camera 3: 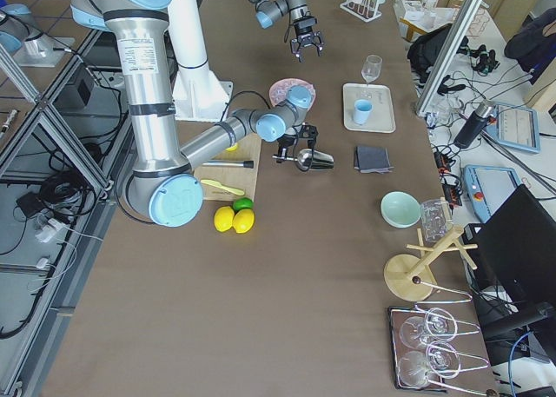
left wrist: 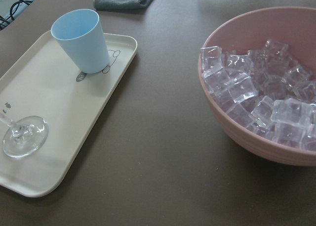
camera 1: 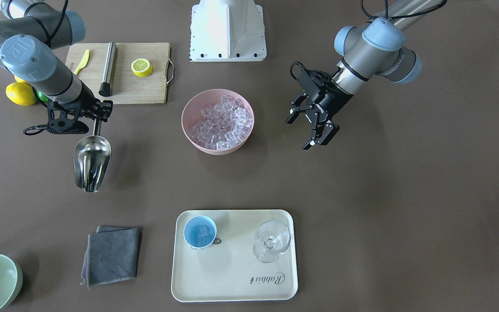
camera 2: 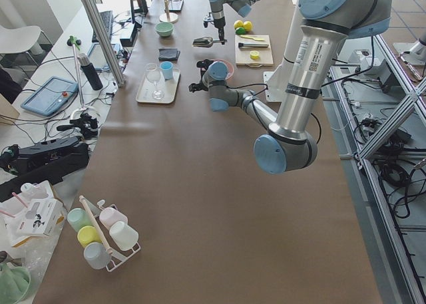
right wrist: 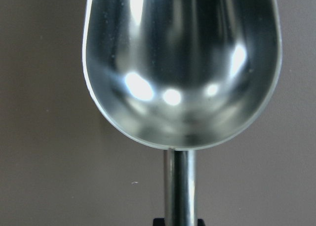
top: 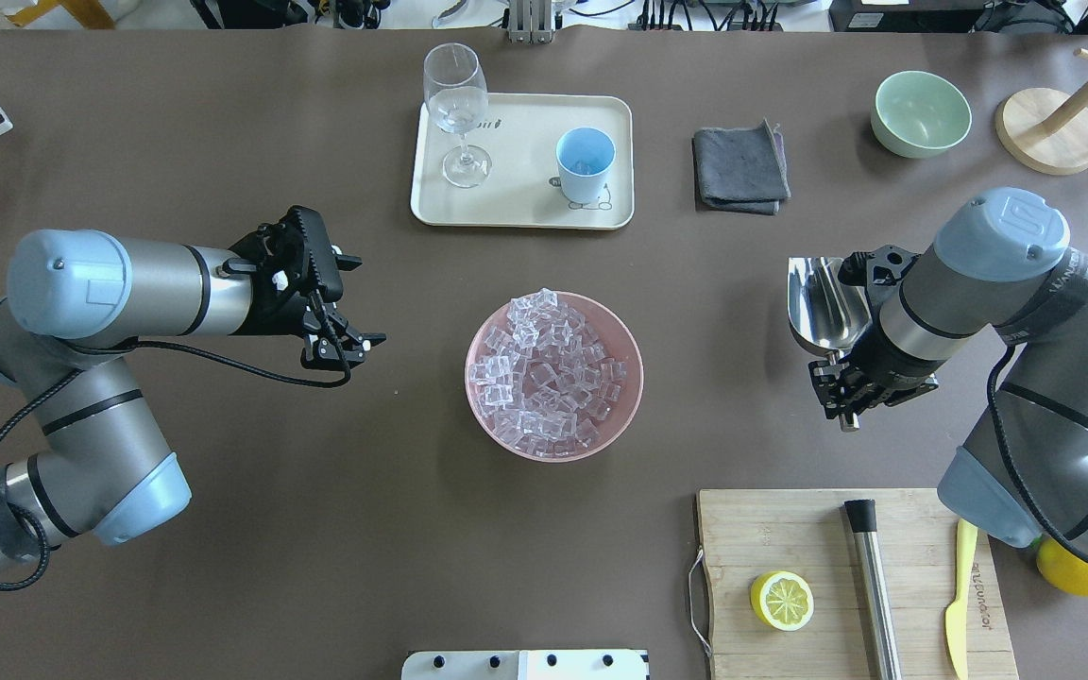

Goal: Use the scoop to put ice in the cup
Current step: 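Lower the scoop onto the table with the right gripper while the left arm withdraws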

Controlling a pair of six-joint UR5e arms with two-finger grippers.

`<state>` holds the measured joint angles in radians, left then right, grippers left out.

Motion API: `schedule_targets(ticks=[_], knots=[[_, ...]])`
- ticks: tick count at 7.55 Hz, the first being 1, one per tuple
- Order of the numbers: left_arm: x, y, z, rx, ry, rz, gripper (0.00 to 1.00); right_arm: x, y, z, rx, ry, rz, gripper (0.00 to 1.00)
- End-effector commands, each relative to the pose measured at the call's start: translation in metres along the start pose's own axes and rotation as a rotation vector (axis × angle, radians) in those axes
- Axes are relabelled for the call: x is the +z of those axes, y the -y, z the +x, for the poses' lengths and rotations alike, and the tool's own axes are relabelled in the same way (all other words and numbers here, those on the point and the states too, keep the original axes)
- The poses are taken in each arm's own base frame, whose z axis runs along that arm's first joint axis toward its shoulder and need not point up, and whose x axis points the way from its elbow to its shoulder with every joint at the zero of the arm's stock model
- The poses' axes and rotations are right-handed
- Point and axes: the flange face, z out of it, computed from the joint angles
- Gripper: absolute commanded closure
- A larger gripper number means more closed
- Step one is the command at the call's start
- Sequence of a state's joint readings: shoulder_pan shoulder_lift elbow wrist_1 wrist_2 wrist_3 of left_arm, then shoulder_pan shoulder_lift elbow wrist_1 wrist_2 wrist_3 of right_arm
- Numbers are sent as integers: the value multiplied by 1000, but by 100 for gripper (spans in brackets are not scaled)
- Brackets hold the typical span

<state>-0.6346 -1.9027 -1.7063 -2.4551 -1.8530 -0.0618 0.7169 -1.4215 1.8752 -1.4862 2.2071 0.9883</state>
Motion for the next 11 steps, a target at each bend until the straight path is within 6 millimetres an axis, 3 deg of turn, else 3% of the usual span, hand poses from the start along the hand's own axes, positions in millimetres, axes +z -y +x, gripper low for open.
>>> schedule_targets(ticks=[1, 3, 8, 9, 10, 11], knots=[[-34, -4, -20, -37, 52, -70, 2, 11, -3, -2, -5, -8, -18, 100], [-62, -19, -37, -66, 90, -111, 2, 17, -4, -4, -10, -13, -27, 100], [-136, -83, -124, -194, 184, -195, 2, 18, -2, -13, -22, -4, -28, 100], [-154, -101, -138, -246, 173, -229, 2, 21, -2, -12, -34, -5, -33, 47], [-179, -124, -154, -309, 162, -259, 2, 20, -2, -13, -35, -4, -33, 2], [-197, -143, -166, -361, 174, -287, 2, 18, -2, -13, -35, 1, -34, 1]])
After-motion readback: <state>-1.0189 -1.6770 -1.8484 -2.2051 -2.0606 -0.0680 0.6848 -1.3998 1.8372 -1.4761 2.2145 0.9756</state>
